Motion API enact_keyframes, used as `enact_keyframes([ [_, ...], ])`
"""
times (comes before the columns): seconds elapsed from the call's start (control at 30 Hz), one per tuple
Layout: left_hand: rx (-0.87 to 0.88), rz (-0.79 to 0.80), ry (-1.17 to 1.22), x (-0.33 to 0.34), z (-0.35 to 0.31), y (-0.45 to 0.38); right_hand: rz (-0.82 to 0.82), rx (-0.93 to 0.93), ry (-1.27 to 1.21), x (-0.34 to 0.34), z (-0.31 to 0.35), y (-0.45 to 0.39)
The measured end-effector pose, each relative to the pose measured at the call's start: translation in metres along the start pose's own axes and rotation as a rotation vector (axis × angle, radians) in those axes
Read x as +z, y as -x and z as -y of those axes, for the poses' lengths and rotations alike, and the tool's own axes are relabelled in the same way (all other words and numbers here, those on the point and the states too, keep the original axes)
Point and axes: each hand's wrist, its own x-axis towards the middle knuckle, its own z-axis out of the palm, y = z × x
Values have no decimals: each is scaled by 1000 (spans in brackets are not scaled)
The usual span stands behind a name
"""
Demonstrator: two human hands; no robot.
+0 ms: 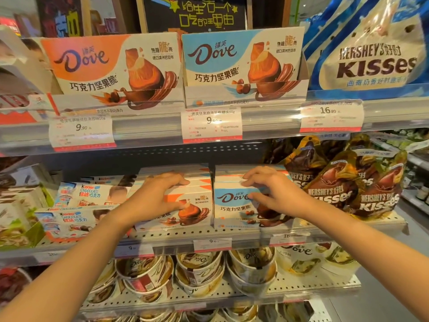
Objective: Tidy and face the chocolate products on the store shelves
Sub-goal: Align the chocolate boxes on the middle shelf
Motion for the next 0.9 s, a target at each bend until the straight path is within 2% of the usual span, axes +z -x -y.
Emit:
enact_keyframes([
  [0.07, -4, 1, 15, 0, 1, -1, -4, 21, -76, -6, -1, -8],
  [0.13, -9, 2, 30, 1, 1, -1, -10, 98, -51, -16, -7, -19],
  [0.2, -4, -3, 41, 2, 2, -1, 105, 195, 70, -24, -15, -28],
  [0.3, 3, -5, 53, 2, 3, 1, 260, 243, 183, -27, -22, -35],
  [0.57, -2, 4, 38, 2, 3, 2, 427, 309, 179, -26, -23, -43],
  [0.8, 1, -8, 27, 2, 1, 2, 303, 288, 187, -16, -23, -36],
  [0.9, 1, -12, 29, 2, 2, 1, 90, 220, 321, -15, -19, -28],
])
